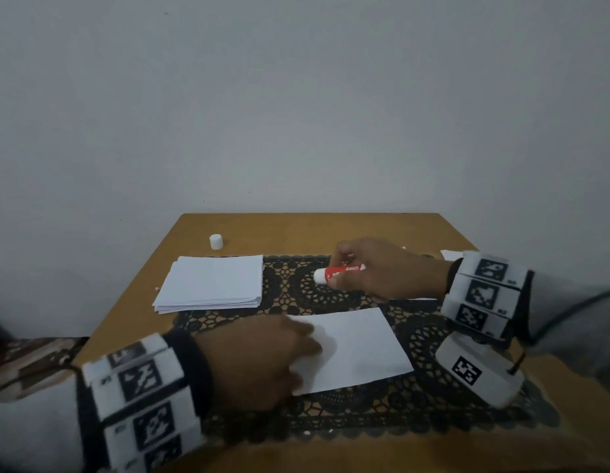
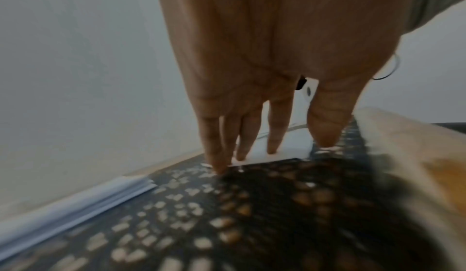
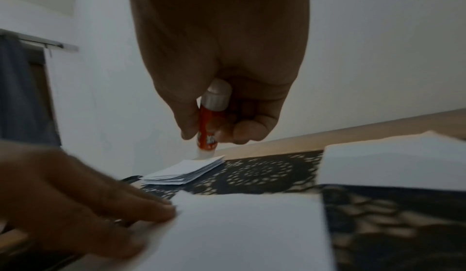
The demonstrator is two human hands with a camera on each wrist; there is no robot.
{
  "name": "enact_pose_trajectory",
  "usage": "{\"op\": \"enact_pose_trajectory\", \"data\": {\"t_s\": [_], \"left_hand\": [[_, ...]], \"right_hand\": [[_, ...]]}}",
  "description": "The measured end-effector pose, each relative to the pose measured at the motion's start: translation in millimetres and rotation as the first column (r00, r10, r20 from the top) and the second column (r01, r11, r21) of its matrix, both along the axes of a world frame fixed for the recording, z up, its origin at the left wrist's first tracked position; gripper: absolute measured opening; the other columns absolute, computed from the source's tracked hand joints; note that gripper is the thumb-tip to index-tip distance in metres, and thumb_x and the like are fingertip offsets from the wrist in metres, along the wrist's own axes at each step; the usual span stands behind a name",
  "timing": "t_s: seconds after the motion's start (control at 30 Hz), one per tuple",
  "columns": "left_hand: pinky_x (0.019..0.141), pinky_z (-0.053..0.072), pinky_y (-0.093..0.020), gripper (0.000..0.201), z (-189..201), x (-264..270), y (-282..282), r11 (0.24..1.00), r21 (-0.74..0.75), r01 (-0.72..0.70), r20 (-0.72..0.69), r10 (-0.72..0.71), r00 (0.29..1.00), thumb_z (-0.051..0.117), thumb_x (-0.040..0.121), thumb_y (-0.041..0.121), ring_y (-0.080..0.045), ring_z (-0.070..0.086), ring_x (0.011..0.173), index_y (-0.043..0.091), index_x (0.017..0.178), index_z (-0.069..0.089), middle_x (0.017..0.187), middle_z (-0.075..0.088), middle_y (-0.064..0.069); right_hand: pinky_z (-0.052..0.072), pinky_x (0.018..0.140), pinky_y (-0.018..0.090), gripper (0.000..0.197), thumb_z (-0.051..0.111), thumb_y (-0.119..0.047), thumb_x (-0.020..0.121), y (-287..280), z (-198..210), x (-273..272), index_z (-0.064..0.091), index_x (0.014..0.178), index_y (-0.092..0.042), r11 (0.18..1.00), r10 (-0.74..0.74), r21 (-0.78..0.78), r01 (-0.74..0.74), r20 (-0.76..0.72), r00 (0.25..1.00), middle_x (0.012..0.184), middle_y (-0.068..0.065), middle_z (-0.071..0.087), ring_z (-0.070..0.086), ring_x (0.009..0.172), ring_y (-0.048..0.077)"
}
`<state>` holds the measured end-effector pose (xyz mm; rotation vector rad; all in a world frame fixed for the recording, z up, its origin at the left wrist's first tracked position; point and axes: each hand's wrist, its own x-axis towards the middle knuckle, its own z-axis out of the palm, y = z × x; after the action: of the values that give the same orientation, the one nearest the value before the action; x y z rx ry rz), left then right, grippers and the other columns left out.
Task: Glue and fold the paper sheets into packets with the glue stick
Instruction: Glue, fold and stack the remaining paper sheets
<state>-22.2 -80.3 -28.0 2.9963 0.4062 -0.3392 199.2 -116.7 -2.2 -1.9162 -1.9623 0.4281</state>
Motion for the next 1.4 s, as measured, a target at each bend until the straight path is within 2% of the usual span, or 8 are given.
{"op": "enact_pose_trajectory", "data": {"t_s": [0.1, 0.17, 0.43, 0.63, 0.77, 0.9, 1.17, 1.4], "left_hand": [[0.118, 0.020, -0.042, 0.065, -13, -5, -16, 1.000, 0.027, 0.013, -0.178, -0.008, 0.984, 0.040, 0.096, 0.040, -0.026, 0.008, 0.147, 0.023, 0.152, 0.011, 0.160, 0.005, -0.009], [0.119, 0.018, -0.043, 0.066, -16, -5, -16, 0.999, 0.035, 0.005, -0.180, 0.002, 0.984, 0.038, 0.097, 0.040, -0.026, 0.004, 0.147, 0.024, 0.152, 0.005, 0.160, -0.001, -0.010], [0.116, 0.028, -0.041, 0.066, -11, -3, -13, 0.998, 0.061, 0.027, -0.166, -0.017, 0.986, 0.039, 0.096, 0.045, -0.027, 0.023, 0.144, 0.027, 0.152, 0.009, 0.160, 0.005, -0.009], [0.117, 0.025, -0.040, 0.065, -9, -3, -16, 0.999, 0.046, 0.003, -0.143, 0.004, 0.990, 0.041, 0.096, 0.043, -0.023, 0.021, 0.145, 0.029, 0.152, 0.012, 0.160, 0.010, -0.006], [0.112, 0.034, -0.039, 0.054, -8, 2, -16, 0.999, 0.026, -0.035, -0.087, 0.038, 0.995, 0.044, 0.094, 0.042, -0.023, 0.039, 0.134, 0.029, 0.146, 0.032, 0.153, 0.031, -0.005], [0.103, 0.043, -0.039, 0.044, -6, 15, -15, 0.996, 0.061, -0.064, -0.041, 0.067, 0.997, 0.045, 0.096, 0.036, -0.020, 0.050, 0.119, 0.025, 0.139, 0.044, 0.132, 0.052, -0.002], [0.085, 0.046, -0.038, 0.072, -3, 58, -13, 0.973, 0.231, -0.005, -0.147, 0.040, 0.988, 0.057, 0.091, 0.038, -0.028, 0.045, 0.115, 0.032, 0.150, 0.017, 0.127, 0.045, -0.009], [0.086, 0.048, -0.040, 0.080, -5, 71, -6, 0.974, 0.227, -0.018, -0.242, 0.074, 0.967, 0.059, 0.089, 0.041, -0.031, 0.044, 0.119, 0.038, 0.151, 0.008, 0.128, 0.043, -0.012]], "right_hand": [[0.045, 0.050, 0.020, 0.025, 0.071, -0.040, 0.085, 5, -7, -20, 0.067, 0.088, -0.015, 0.998, 0.054, -0.023, -0.054, -0.004, 0.999, 0.086, -0.007, 0.062, 0.059, 0.060, 0.009], [0.044, 0.058, 0.022, 0.023, 0.074, -0.036, 0.082, 10, -14, -32, 0.069, 0.081, -0.014, 0.997, 0.076, -0.011, -0.076, 0.037, 0.996, 0.081, -0.008, 0.062, 0.056, 0.067, 0.006], [0.043, 0.061, 0.028, 0.021, 0.076, -0.025, 0.077, 19, -31, -49, 0.062, 0.065, -0.016, 0.998, 0.050, 0.026, -0.050, 0.009, 0.999, 0.072, -0.008, 0.061, 0.056, 0.071, 0.012], [0.044, 0.059, 0.033, 0.020, 0.075, -0.021, 0.076, 7, -21, -30, 0.063, 0.068, -0.008, 0.999, 0.027, -0.028, -0.024, 0.114, 0.993, 0.078, 0.010, 0.067, 0.056, 0.067, 0.018], [0.043, 0.057, 0.030, 0.019, 0.075, -0.022, 0.075, -6, -20, -6, 0.065, 0.067, -0.008, 0.996, -0.061, -0.051, 0.068, 0.128, 0.990, 0.073, 0.008, 0.068, 0.056, 0.064, 0.016], [0.043, 0.061, 0.024, 0.019, 0.074, -0.025, 0.077, -22, -15, 14, 0.068, 0.071, -0.008, 0.988, -0.129, -0.063, 0.142, 0.180, 0.975, 0.083, 0.006, 0.071, 0.064, 0.082, 0.021], [0.048, 0.068, 0.028, 0.018, 0.068, -0.030, 0.080, -33, -3, 26, 0.065, 0.077, -0.013, 0.977, -0.161, -0.077, 0.197, 0.336, 0.928, 0.082, -0.001, 0.066, 0.060, 0.081, 0.016], [0.049, 0.068, 0.029, 0.014, 0.068, -0.028, 0.081, -29, 2, 17, 0.070, 0.076, -0.016, 0.981, -0.191, 0.009, 0.193, 0.218, 0.957, 0.087, -0.005, 0.066, 0.060, 0.084, 0.014]]}}
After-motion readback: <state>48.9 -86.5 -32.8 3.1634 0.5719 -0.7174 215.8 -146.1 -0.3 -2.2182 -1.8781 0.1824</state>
